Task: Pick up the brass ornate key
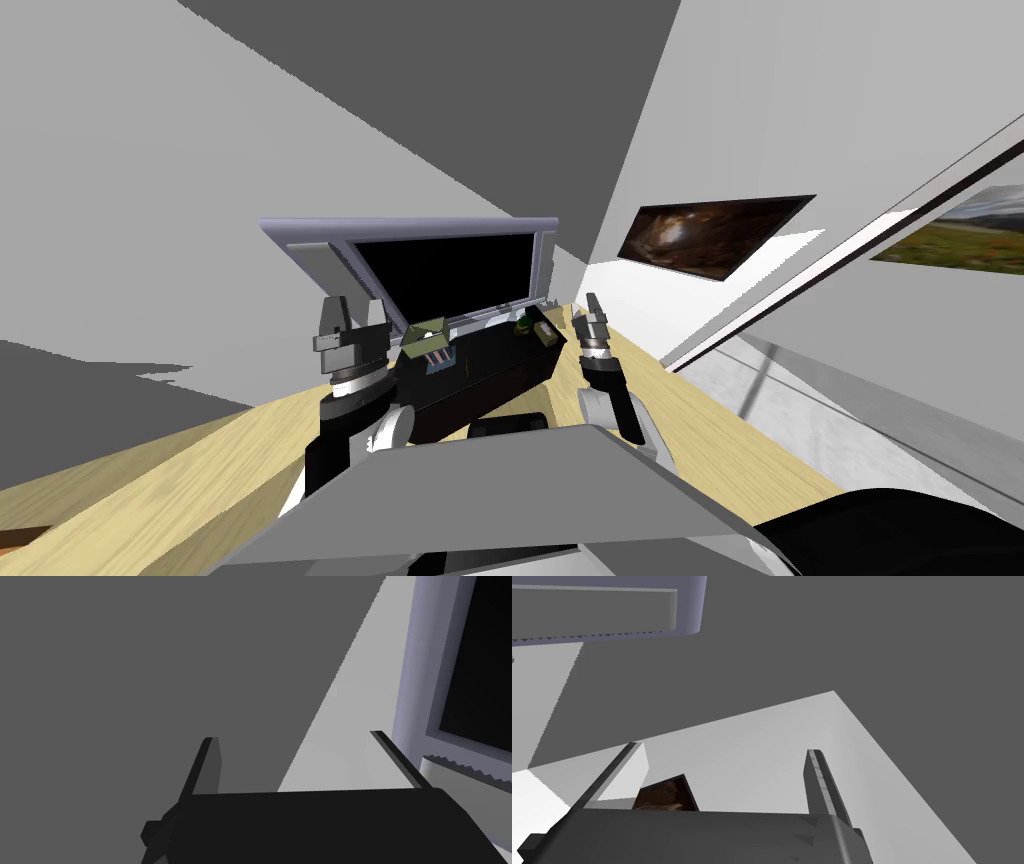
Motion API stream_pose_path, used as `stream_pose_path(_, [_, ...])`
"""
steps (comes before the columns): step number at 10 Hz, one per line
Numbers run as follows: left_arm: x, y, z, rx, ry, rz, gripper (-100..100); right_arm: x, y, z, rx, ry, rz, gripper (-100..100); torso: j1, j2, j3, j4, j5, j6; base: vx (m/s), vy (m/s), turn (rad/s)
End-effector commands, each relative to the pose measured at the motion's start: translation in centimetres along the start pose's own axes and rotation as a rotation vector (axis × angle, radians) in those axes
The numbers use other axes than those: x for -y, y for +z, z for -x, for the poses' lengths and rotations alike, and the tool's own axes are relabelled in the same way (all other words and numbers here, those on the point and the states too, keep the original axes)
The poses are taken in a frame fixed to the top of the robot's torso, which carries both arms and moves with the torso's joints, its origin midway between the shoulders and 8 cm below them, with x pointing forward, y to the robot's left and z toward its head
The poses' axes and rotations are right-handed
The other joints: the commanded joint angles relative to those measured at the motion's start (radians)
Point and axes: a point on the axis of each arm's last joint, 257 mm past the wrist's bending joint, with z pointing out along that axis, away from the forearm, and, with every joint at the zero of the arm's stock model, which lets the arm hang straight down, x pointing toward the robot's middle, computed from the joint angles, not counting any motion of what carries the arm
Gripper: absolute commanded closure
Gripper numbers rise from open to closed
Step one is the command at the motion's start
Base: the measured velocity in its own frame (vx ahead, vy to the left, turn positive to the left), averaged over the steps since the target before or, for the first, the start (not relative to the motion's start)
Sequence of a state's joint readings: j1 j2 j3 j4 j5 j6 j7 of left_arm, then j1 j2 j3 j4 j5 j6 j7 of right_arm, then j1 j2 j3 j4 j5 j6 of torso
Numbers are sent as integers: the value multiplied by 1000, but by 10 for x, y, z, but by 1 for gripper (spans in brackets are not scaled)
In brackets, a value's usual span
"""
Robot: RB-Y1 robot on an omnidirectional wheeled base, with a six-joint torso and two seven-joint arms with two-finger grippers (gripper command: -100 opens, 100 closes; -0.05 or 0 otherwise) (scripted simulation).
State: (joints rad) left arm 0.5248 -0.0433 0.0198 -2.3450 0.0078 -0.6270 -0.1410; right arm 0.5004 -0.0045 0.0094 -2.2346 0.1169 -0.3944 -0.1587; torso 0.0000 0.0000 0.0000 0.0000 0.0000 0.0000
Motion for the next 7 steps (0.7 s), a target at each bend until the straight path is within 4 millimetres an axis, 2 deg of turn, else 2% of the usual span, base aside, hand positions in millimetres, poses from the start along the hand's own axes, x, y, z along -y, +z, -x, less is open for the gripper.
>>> stream_pose_path(1, [-6,-2,-6,-42,6,13,-100,0,0,0,0,0,0,0,0,0,0,0,0,0,-7,0,-13])
stream_pose_path(4, [-31,-14,-18,-137,23,75,-100,0,0,0,0,0,0,0,1,1,1,0,0,0,-19,0,-32])
stream_pose_path(7, [-73,-36,-25,-221,45,186,-100,0,0,0,0,0,0,0,0,2,1,0,0,0,-27,-5,-60])
